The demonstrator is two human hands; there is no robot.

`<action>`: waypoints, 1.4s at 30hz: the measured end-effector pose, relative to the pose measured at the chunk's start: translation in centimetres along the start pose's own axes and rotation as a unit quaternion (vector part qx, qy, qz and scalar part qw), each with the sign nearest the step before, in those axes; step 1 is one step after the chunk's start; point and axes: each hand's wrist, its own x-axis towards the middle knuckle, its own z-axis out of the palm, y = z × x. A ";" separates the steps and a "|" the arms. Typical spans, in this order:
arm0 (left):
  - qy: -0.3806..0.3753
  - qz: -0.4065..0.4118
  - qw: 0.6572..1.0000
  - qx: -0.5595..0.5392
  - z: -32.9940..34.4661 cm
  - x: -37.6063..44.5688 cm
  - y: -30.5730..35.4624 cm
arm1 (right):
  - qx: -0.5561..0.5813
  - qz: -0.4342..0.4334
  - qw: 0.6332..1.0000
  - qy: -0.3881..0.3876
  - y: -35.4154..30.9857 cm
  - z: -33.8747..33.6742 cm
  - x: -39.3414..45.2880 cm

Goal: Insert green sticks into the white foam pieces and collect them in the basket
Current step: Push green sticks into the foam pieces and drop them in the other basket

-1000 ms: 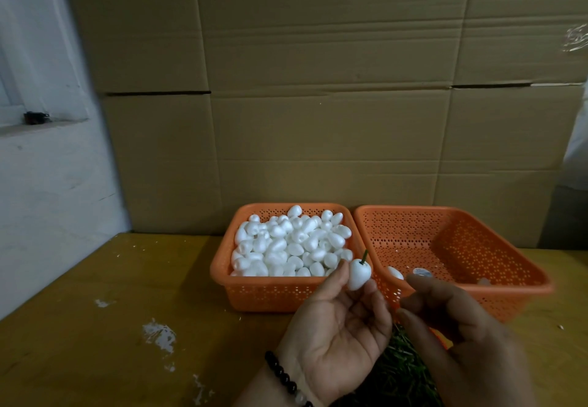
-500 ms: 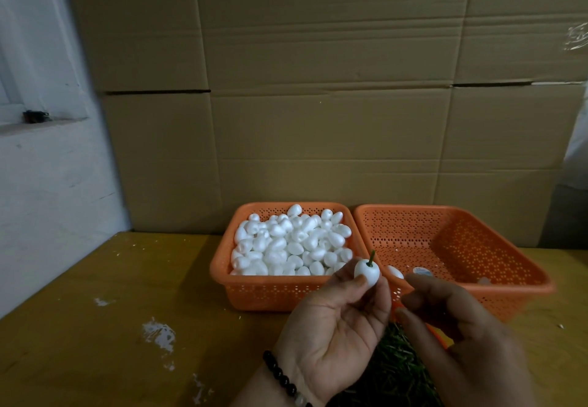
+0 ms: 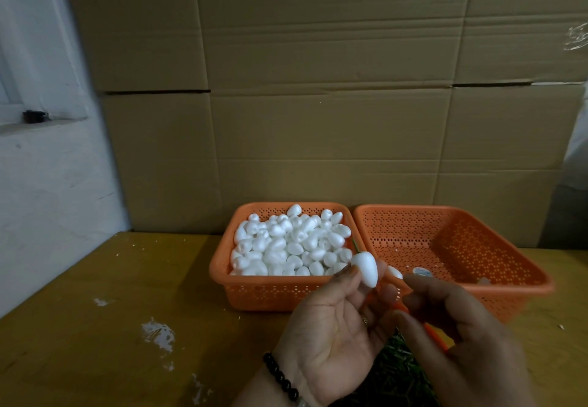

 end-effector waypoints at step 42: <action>0.186 0.212 0.903 0.324 0.0 0.1 1.4 | -0.284 0.120 0.927 -0.213 7.9 -1.0 8.7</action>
